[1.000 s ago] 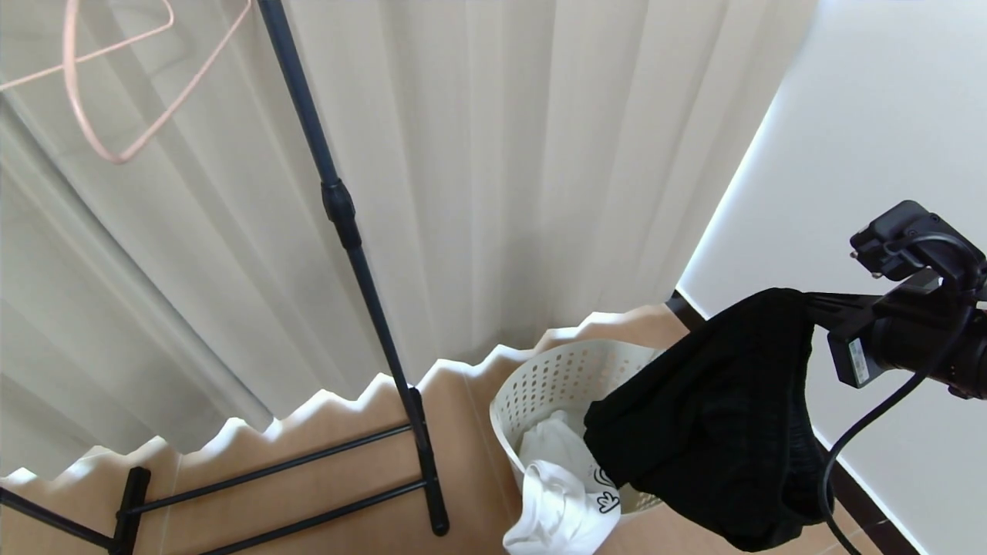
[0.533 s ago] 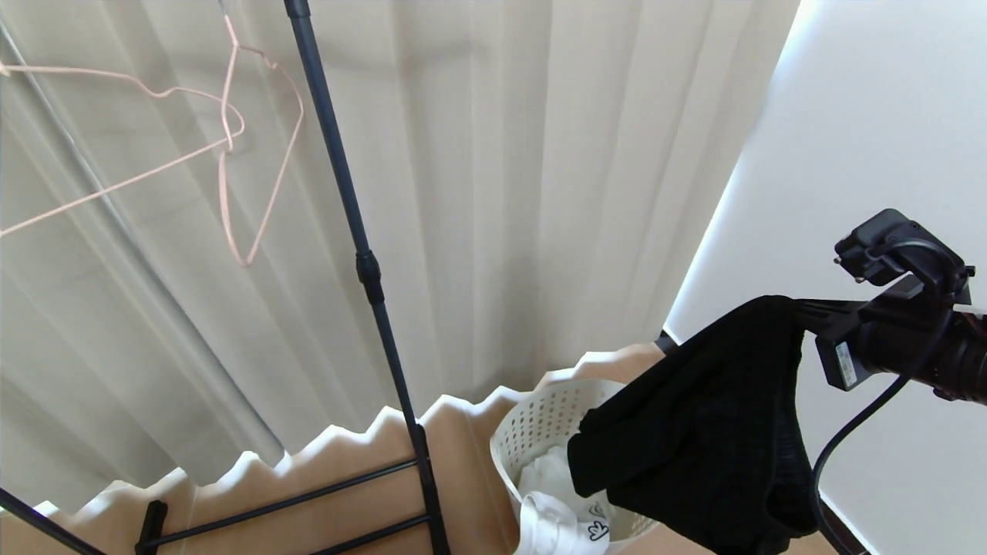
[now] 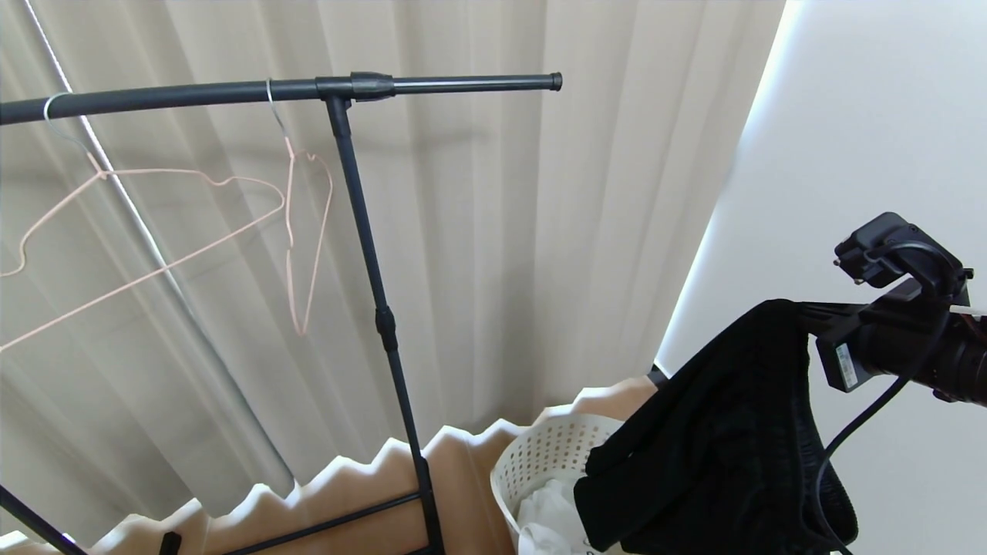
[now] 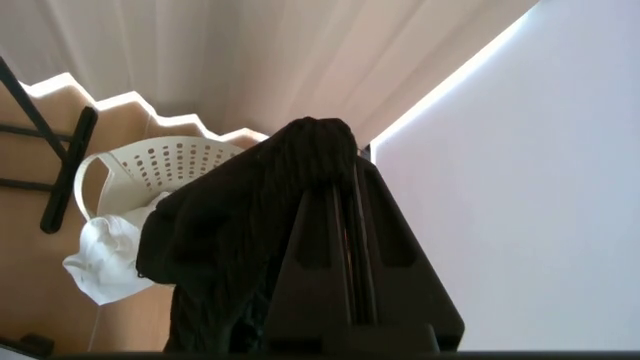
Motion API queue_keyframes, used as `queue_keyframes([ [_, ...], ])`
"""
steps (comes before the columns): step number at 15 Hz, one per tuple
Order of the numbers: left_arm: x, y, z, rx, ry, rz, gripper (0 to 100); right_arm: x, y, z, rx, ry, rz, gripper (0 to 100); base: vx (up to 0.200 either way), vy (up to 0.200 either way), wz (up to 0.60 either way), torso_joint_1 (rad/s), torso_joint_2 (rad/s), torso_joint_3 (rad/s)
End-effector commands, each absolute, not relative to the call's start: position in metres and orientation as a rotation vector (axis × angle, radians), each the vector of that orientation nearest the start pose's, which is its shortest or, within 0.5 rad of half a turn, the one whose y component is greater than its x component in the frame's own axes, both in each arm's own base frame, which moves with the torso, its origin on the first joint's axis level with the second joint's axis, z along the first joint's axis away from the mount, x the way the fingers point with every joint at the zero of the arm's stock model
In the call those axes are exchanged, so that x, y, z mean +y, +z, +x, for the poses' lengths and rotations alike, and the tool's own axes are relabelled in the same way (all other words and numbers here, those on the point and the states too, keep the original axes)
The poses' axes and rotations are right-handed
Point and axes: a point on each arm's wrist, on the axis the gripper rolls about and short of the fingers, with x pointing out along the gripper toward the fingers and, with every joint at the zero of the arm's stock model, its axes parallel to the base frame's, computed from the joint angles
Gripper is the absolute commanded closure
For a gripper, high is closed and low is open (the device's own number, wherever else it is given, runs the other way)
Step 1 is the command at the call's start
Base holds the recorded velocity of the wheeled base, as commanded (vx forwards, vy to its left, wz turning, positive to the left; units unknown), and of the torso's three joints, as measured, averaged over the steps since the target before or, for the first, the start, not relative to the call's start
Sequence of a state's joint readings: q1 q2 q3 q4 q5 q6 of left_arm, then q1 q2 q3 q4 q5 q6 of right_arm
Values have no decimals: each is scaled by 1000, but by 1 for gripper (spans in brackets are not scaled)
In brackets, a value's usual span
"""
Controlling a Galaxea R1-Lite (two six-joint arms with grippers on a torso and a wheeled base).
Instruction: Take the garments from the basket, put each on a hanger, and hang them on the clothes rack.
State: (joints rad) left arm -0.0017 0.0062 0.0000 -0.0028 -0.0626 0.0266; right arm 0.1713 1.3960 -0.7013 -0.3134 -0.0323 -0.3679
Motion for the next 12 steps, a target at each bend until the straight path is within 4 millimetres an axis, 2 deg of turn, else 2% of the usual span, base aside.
queue_keyframes([
  [1,-1,76,-22,4,-64,26,0,38,202,224,358,205,-403,100,0,0,0,227,-535,-310],
  [9,-1,76,-22,4,-63,24,0,36,201,225,363,201,-401,100,0,0,0,246,-572,-326],
  [12,-1,76,-22,4,-63,26,0,37,200,225,368,201,-404,100,0,0,0,203,-429,-245],
])
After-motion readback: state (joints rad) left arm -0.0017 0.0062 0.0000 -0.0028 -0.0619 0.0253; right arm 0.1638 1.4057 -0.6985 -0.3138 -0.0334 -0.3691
